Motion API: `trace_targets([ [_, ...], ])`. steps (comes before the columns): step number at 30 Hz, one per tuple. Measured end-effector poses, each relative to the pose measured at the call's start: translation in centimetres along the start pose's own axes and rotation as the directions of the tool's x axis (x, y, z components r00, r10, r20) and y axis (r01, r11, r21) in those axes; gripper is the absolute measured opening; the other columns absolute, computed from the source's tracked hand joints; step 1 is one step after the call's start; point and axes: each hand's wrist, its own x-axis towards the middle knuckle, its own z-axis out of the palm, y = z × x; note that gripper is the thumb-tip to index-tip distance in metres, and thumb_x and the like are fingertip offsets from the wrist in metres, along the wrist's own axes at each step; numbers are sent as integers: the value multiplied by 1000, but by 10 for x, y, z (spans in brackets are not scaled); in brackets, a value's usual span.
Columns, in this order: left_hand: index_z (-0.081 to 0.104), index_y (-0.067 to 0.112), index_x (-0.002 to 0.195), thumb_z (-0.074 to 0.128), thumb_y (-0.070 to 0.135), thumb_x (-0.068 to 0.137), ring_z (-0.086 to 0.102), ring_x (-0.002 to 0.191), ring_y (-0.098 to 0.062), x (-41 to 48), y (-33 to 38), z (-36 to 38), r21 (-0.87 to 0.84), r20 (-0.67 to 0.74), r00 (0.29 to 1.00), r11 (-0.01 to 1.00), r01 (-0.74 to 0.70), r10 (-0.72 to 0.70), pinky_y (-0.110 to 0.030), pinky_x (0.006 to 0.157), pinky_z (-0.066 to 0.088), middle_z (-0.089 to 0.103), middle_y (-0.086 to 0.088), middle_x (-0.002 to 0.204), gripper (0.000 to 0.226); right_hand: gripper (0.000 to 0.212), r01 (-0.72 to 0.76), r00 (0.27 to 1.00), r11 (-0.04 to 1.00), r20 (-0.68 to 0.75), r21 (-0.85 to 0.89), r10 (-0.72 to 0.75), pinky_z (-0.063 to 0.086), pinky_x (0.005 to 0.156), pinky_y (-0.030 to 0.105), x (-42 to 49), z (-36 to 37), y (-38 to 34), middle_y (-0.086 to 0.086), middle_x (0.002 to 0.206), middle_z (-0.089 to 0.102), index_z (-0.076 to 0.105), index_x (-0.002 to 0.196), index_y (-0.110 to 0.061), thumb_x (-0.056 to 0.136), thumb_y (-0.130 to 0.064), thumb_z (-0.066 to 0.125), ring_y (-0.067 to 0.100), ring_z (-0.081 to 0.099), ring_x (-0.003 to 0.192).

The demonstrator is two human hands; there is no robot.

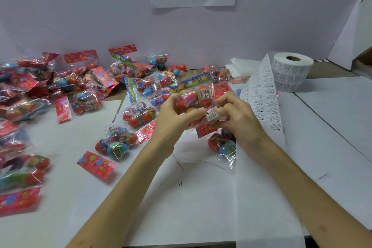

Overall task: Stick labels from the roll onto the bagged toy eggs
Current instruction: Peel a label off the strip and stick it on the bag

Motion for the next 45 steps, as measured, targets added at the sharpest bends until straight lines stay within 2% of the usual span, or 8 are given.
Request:
trace_targets([
  [12,60,16,118,83,1,82,75,103,-33,-2,4,-2,-98,22,997,992,81,-79,-49,93,61,76,-12,111,46,13,31,999,999,6,36,-31,59,68,33,1,-2,7,1,83,70,65,94,-15,81,-19,64,23,73,79],
  [18,56,12,137,96,22,60,74,108,-31,-4,7,0,-12,43,997,998,69,-69,-49,98,58,74,-13,119,87,20,72,997,997,-10,-37,-73,63,78,40,0,-2,9,-3,88,69,68,103,-18,85,-21,75,28,74,89],
  [26,57,7,128,90,11,68,77,93,-31,-4,9,-1,-94,26,995,991,99,-97,-50,91,62,77,-11,98,69,18,26,1000,999,-19,33,-25,63,80,43,0,-1,4,-1,92,70,72,103,-21,86,-27,73,25,74,92],
  [29,59,10,122,91,15,65,77,98,-30,-5,7,1,-76,38,995,992,97,-94,-48,90,62,77,-12,106,66,21,70,995,993,-64,-97,-76,63,78,42,-2,-1,5,2,90,70,69,95,-17,84,-31,79,28,74,89],
  [34,59,10,121,91,16,55,76,101,-31,-3,7,-2,-120,56,992,986,117,-111,-42,87,63,75,-14,113,74,13,28,999,999,-18,21,-28,63,74,36,-2,-3,-1,6,77,65,67,86,-7,98,-10,62,26,70,80],
  [38,59,13,121,91,12,59,75,104,-31,-3,6,-2,-88,70,992,990,109,-103,-44,90,62,74,-13,115,70,12,42,998,998,-47,-38,-44,60,71,31,-3,-3,-2,7,84,68,68,93,-11,98,-21,64,23,70,82],
  [41,62,15,122,91,0,68,76,98,-23,-4,3,-2,51,145,988,997,50,-57,-41,85,64,77,-8,107,62,31,46,996,995,-77,-87,-53,61,80,42,-4,-1,-3,11,104,71,70,105,-15,87,-40,68,29,71,98],
  [45,66,24,112,92,-2,68,77,89,-14,-5,-4,4,179,251,966,984,18,-64,-27,74,62,79,5,94,57,12,82,983,993,-159,-89,-95,59,87,54,-2,-2,-3,15,92,76,75,93,-11,92,-22,72,34,73,91],
])
